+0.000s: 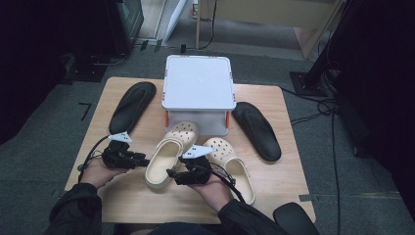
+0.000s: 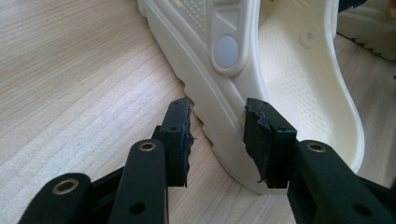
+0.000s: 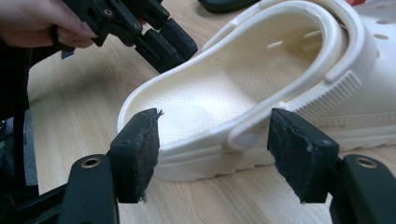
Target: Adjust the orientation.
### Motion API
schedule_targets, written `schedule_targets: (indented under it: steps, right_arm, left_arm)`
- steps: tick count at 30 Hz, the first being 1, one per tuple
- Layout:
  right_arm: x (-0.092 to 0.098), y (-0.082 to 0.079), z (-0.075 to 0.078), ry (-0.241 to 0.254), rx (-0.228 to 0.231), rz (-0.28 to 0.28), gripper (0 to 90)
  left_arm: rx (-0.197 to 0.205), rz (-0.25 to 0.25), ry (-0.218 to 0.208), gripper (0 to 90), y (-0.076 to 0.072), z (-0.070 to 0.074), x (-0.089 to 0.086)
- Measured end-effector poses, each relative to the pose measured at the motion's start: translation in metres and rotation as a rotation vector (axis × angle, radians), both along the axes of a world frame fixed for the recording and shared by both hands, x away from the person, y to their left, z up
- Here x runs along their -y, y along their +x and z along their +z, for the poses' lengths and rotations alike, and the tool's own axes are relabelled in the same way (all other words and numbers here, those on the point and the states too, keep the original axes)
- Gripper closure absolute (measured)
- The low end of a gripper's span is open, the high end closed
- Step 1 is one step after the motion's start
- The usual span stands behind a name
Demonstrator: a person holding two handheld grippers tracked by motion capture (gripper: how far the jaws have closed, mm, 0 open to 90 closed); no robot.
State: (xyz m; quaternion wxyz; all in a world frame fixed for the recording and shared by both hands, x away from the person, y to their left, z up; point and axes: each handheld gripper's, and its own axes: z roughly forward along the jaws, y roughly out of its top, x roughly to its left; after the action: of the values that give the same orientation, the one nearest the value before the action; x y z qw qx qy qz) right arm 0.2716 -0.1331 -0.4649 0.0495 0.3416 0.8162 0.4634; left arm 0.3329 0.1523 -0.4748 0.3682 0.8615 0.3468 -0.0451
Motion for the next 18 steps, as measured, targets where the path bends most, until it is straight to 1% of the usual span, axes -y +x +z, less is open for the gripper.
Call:
schedule_targets:
  steps: [3,6,8,9,13,18]
  right_arm:
    - [0.0,0.0,0.001,-0.007,0.008,0.003,34.6]
    - [0.002,-0.001,0.002,-0.024,0.017,0.0,34.5]
    - [0.006,0.0,0.003,-0.026,0.022,-0.004,34.5]
    - [0.008,0.0,0.003,-0.026,0.017,-0.007,34.5]
    - [0.013,0.001,0.005,-0.024,0.016,-0.016,34.2]
    - [0.018,0.001,0.006,-0.037,0.022,-0.016,34.1]
  left_arm:
    - [-0.013,-0.001,-0.009,61.4,0.0,-0.001,0.001]
    - [-0.017,-0.026,-0.011,61.4,-0.001,-0.001,0.007]
    - [-0.016,-0.043,-0.007,61.1,-0.002,-0.001,0.011]
    - [-0.018,-0.049,-0.012,61.1,-0.002,-0.001,0.013]
    - [-0.01,-0.059,-0.02,60.8,-0.004,0.0,0.02]
    - [-0.017,-0.07,-0.034,60.4,-0.005,0.0,0.026]
